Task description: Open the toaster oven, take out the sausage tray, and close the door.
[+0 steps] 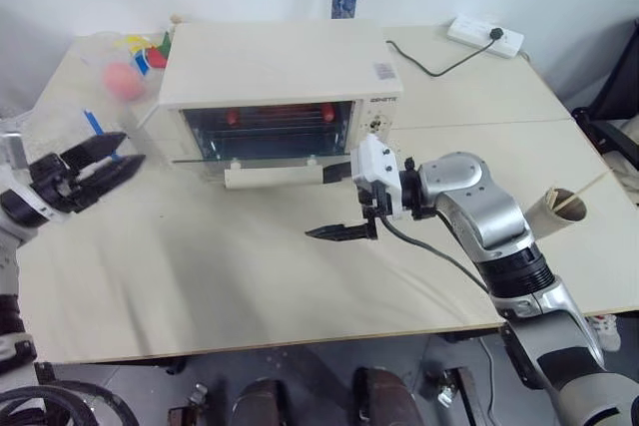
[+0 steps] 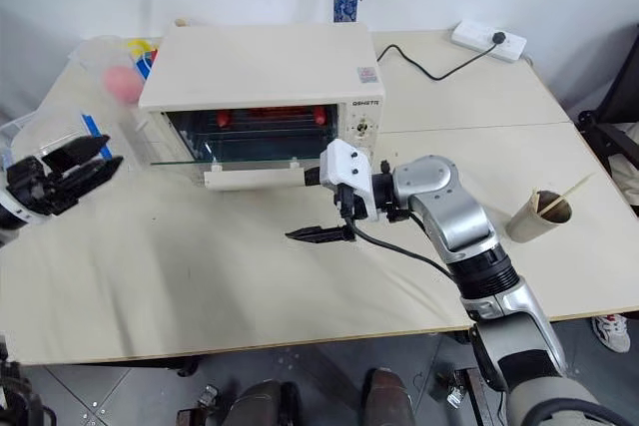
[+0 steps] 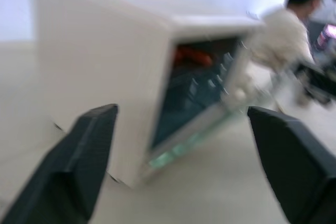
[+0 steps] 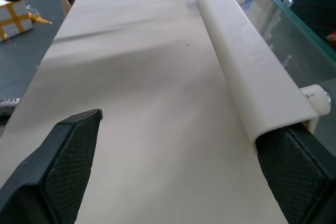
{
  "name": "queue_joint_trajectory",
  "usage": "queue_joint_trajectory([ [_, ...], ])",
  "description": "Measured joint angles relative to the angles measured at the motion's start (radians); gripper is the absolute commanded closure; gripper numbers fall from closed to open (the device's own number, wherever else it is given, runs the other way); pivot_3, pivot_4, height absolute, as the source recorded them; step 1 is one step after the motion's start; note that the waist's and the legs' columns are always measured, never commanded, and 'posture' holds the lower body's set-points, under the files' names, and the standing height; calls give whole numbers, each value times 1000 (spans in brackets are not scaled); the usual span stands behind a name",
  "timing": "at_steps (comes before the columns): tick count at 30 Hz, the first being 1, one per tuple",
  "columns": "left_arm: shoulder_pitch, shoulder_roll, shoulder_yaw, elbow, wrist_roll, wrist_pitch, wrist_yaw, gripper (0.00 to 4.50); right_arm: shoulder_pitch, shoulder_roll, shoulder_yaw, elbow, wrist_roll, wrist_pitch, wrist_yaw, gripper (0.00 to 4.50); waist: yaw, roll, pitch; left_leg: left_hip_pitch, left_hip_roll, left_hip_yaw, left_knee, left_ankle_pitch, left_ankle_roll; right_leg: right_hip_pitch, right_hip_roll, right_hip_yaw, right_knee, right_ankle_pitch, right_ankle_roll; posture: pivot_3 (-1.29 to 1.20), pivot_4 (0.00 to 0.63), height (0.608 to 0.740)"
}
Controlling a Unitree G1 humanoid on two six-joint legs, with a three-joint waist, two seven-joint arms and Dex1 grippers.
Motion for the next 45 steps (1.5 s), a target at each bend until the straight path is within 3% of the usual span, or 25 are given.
queue_joint_trajectory([
  [7, -140, 29, -127, 67, 52, 24, -137, 3735, 32, 15, -1, -30, -10, 4, -44, 0, 1, -1, 0, 0, 0, 0, 2, 0, 0, 0, 0, 0, 1, 0, 0, 0, 150, 740],
  [10, -179, 13, -178, 79, 69, 43, -166, 4493, 46, 27, 1, -47, -10, 10, -63, 0, -1, -1, 0, 0, 0, 0, 1, 0, 0, 0, 0, 0, 1, 0, 0, 0, 150, 740],
  [21, -277, -96, -303, 178, 162, 19, -209, 4493, 136, -6, -5, -191, -9, 99, -148, 0, -1, -1, 0, 0, -1, -1, 0, 0, 0, 0, 0, 0, 1, 0, 0, 0, 150, 740],
  [30, -270, -106, -346, 176, 220, 7, -247, 4493, 394, -309, -32, -427, 5, 246, -129, 0, 27, -3, 1, -2, -1, -1, 5, 0, 0, 1, 0, 1, 1, 0, 0, 0, 150, 740],
  [37, -201, -102, -417, 165, 290, -15, -276, 4493, 496, -482, -176, -523, 81, 291, -78, 0, 27, -3, 1, -2, 0, 0, 10, 0, 1, 2, 0, 1, 1, 0, 0, 0, 150, 740],
  [40, -168, -106, -445, 134, 314, -27, -279, 4493, 443, -471, -187, -510, 76, 283, -114, 0, 26, -3, 1, -2, 0, 0, 11, 0, 1, 2, 0, 2, 1, 0, 0, 0, 150, 740],
  [45, -136, -111, -475, 94, 345, -38, -268, 4493, 268, -346, -150, -451, 32, 256, -211, 0, 27, -3, 1, -2, 0, 0, 12, 0, 1, 2, 0, 1, 2, 0, 0, 0, 150, 740],
])
